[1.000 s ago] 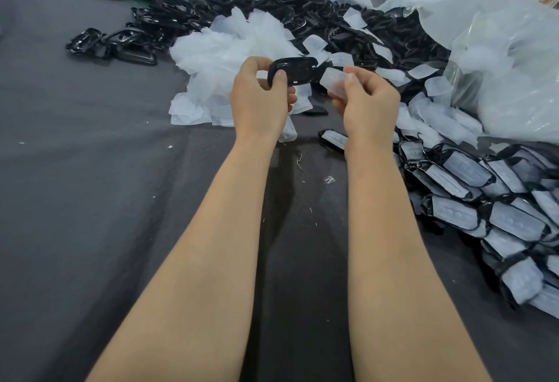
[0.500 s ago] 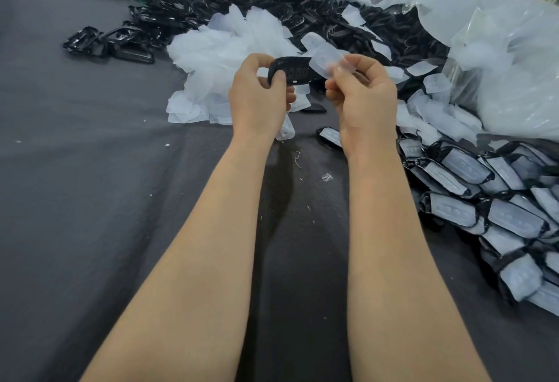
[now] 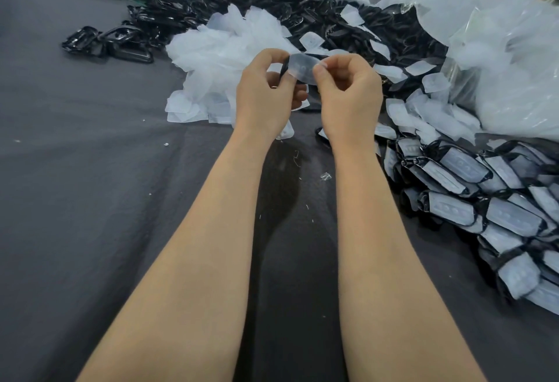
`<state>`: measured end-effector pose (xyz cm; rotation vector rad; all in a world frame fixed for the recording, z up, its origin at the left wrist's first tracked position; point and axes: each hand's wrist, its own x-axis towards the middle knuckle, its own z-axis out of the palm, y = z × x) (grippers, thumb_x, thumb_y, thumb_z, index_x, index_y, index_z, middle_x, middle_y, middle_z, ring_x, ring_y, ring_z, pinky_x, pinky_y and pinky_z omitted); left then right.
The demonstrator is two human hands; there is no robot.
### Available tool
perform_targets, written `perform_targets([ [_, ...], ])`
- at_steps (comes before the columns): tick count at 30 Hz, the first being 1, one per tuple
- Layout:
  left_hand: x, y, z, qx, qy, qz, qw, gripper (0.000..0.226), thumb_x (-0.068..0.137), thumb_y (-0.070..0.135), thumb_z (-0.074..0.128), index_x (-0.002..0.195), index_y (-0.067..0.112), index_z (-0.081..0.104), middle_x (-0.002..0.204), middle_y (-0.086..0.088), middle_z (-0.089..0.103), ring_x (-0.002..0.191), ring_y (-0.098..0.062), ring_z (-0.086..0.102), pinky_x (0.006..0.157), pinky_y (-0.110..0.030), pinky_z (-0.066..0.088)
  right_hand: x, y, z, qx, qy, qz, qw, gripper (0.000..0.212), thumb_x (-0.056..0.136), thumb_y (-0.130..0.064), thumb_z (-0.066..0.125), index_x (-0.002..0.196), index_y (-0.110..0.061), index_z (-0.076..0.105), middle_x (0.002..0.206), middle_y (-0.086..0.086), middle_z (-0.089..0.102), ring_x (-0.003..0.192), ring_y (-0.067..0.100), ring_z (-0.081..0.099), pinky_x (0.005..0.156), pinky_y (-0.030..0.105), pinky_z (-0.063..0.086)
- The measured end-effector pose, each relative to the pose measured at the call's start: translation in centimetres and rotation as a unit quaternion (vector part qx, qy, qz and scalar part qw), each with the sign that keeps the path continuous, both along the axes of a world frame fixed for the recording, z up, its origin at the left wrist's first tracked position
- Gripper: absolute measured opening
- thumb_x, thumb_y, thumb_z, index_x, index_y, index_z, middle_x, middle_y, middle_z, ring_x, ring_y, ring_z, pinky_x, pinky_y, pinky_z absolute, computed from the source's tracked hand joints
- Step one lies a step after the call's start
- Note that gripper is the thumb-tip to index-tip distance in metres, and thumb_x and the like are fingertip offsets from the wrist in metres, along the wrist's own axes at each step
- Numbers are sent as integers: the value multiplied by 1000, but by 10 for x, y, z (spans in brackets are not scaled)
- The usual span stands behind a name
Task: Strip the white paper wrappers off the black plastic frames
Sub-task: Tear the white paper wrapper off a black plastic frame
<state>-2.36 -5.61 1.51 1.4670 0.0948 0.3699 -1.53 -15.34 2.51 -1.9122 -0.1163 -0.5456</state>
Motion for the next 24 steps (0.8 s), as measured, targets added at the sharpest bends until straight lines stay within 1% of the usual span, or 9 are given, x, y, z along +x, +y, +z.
perform_targets([
  [4, 0, 0, 0, 21, 0, -2, 1000, 11, 95, 8, 55, 103, 14, 55, 67, -2, 65, 54, -3, 61, 63, -21, 56, 1, 0, -2, -30, -6, -18, 999, 5, 89, -12, 62, 85, -15, 61, 82, 2, 60, 77, 12, 53, 73, 20, 43],
  [7, 0, 0, 0, 24, 2, 1, 1000, 15, 96, 4, 49, 106, 13, 55, 68, -2, 65, 54, -2, 61, 63, -20, 55, 2, -2, -3, -41, -5, -36, 999, 2, 90, -14, 61, 88, -16, 61, 95, 9, 63, 74, 7, 52, 76, 17, 43],
  [8, 0, 0, 0, 25, 2, 0, 1000, 16, 96, 4, 48, 107, 13, 55, 69, -2, 65, 54, -2, 62, 63, -20, 55, 2, -2, -3, -36, -6, -35, 999, 3, 90, -14, 61, 88, -16, 60, 95, 8, 63, 71, 5, 51, 75, 16, 43],
  [10, 0, 0, 0, 28, 1, -3, 1000, 18, 96, 3, 47, 108, 13, 55, 69, -2, 65, 55, -2, 62, 65, -22, 57, 2, -1, -3, -17, -9, -28, 999, 8, 90, -11, 60, 85, -16, 57, 83, 3, 62, 68, 6, 51, 70, 15, 42],
  [13, 0, -1, 0, 30, 1, -8, 1000, 19, 96, 5, 47, 112, 12, 56, 66, 1, 66, 58, -4, 64, 69, -25, 58, 1, 1, -5, 24, -6, -20, 999, 11, 90, -8, 59, 83, -15, 54, 70, -1, 58, 67, 12, 53, 68, 22, 44],
  [16, 1, -2, 0, 25, 1, -13, 1000, 16, 98, 7, 45, 109, 14, 55, 64, 2, 66, 59, -7, 65, 69, -26, 59, 0, 3, -5, 41, -11, -35, 998, 15, 89, -7, 59, 80, -17, 53, 67, -10, 54, 64, 4, 51, 66, 13, 40],
  [18, 1, -3, 0, 27, 1, -12, 1000, 15, 99, 8, 43, 106, 16, 54, 66, 1, 66, 59, -7, 66, 69, -26, 59, 0, 3, -5, 65, -6, -38, 997, 17, 89, -8, 60, 78, -19, 53, 69, -7, 56, 65, 7, 52, 68, 18, 44],
  [21, 0, -3, 0, 33, 2, -13, 999, 14, 99, 7, 43, 102, 18, 52, 69, -1, 66, 58, -6, 66, 70, -27, 59, 1, 4, -6, 105, 16, -37, 994, 22, 89, -9, 61, 74, -24, 53, 72, 1, 59, 71, 16, 56, 76, 37, 50],
  [24, 0, -4, 1, 26, 2, -14, 1000, 14, 99, 8, 42, 101, 17, 52, 68, -1, 66, 57, -6, 65, 68, -27, 59, 1, 4, -7, 106, 23, -44, 993, 23, 89, -10, 61, 73, -25, 53, 71, -1, 58, 70, 16, 55, 76, 39, 50],
])
